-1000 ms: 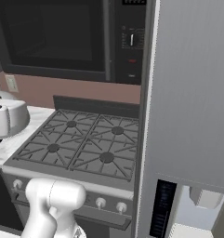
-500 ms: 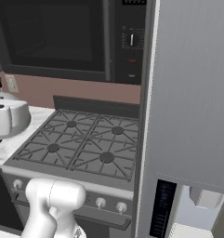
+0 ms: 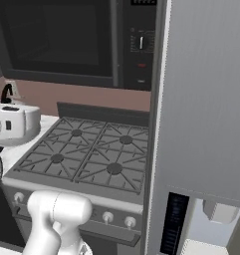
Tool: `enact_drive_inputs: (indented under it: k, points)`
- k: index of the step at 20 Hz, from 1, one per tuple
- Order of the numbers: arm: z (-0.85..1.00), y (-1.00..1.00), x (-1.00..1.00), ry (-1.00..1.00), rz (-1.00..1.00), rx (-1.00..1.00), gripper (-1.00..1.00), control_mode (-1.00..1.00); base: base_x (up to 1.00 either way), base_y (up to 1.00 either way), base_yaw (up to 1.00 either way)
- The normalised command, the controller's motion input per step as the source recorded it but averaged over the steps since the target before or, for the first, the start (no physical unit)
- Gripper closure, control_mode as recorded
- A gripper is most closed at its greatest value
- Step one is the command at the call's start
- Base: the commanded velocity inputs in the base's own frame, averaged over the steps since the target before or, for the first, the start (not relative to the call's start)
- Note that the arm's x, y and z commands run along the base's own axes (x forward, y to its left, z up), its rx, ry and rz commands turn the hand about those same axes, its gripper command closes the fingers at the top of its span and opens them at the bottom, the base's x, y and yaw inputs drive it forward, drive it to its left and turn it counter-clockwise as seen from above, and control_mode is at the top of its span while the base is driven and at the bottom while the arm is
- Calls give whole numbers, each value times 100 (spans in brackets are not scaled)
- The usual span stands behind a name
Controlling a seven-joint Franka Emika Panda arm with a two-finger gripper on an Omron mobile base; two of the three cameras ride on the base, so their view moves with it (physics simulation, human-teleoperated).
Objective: Pick the kettle from the cabinet and place it on a stove burner. Then pick the pot from the counter and place it on another stove burner. Finally, turn both burners on.
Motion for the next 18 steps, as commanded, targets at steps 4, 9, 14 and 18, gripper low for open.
enact_drive_inputs:
  k: [4,9,14,18]
  points:
    - [-27,4,28,0,8,0,100,-100,0,0,0]
    - [-31,10,24,0,9,0,100,-100,0,0,0]
    - [-36,18,29,0,10,0,100,-100,0,0,0]
    - [-38,23,28,0,9,0,100,-100,0,0,0]
